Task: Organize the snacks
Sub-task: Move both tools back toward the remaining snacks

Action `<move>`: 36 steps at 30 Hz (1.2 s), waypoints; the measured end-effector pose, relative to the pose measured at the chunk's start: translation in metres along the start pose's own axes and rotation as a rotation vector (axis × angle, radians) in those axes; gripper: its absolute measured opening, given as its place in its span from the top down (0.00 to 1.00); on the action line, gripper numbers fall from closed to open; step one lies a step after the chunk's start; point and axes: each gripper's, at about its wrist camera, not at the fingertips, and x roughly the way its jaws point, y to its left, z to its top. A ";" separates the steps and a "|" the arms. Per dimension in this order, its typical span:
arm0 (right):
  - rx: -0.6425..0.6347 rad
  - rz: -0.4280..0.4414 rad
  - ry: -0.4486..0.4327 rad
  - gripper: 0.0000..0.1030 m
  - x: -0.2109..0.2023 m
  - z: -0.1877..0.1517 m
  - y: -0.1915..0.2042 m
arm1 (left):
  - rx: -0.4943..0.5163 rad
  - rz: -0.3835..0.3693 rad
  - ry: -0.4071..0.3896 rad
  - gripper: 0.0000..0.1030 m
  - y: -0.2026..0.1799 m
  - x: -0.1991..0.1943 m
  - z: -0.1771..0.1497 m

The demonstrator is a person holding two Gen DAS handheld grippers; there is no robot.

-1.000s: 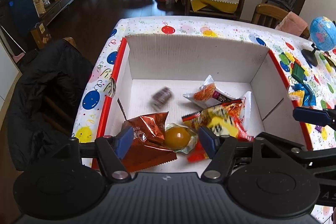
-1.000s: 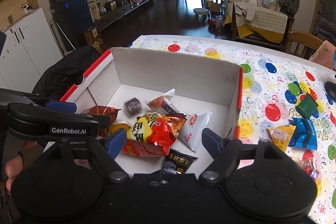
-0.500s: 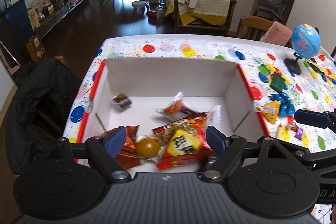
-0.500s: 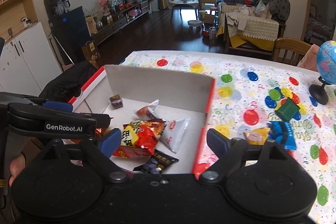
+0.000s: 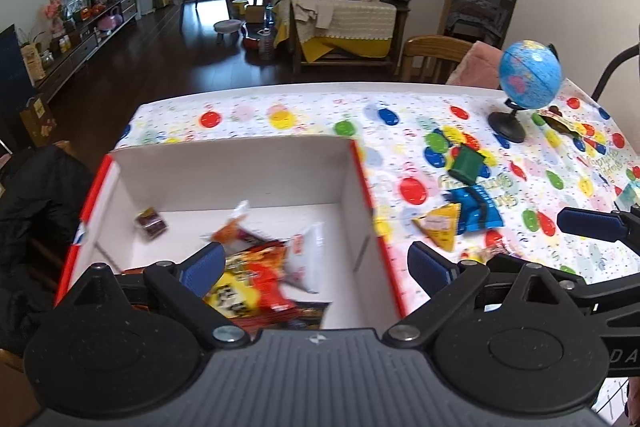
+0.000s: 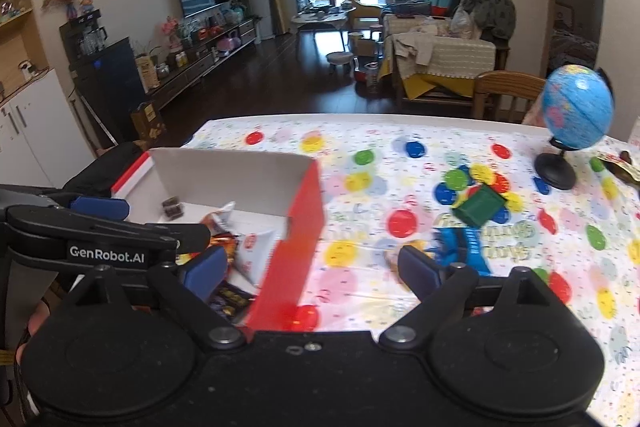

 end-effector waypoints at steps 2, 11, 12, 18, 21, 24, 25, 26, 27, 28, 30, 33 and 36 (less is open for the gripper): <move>0.004 -0.009 -0.001 0.05 -0.004 -0.002 -0.012 | 0.003 -0.010 -0.004 0.04 -0.014 0.004 0.001; 0.054 -0.056 -0.013 0.00 -0.023 -0.015 -0.078 | 0.042 -0.030 -0.029 0.02 -0.075 0.019 0.006; 0.060 -0.060 -0.012 0.00 -0.024 -0.017 -0.085 | 0.047 -0.029 -0.030 0.02 -0.082 0.021 0.006; 0.059 -0.076 0.008 0.00 -0.025 -0.029 -0.120 | 0.066 -0.027 -0.013 0.02 -0.114 0.036 0.009; 0.032 -0.082 0.014 0.00 -0.023 -0.034 -0.130 | 0.077 -0.007 0.011 0.02 -0.127 0.048 0.010; 0.020 -0.068 0.029 0.00 -0.020 -0.038 -0.137 | 0.080 0.009 0.024 0.02 -0.137 0.059 0.011; 0.016 -0.066 0.033 0.00 -0.018 -0.039 -0.139 | 0.082 0.014 0.028 0.02 -0.141 0.063 0.012; 0.014 -0.064 0.038 0.01 -0.017 -0.040 -0.142 | 0.082 0.018 0.032 0.02 -0.143 0.065 0.012; 0.014 -0.060 0.043 0.01 -0.015 -0.042 -0.145 | 0.081 0.022 0.036 0.02 -0.146 0.069 0.013; 0.013 -0.055 0.050 0.01 -0.012 -0.042 -0.147 | 0.082 0.027 0.042 0.02 -0.148 0.073 0.014; 0.012 -0.053 0.061 0.01 -0.008 -0.044 -0.152 | 0.091 0.045 0.048 0.02 -0.154 0.081 0.015; 0.006 -0.043 0.081 0.03 0.002 -0.046 -0.158 | 0.106 0.072 0.055 0.02 -0.161 0.092 0.016; 0.013 -0.027 0.107 0.05 0.014 -0.048 -0.164 | 0.105 0.096 0.062 0.02 -0.165 0.103 0.017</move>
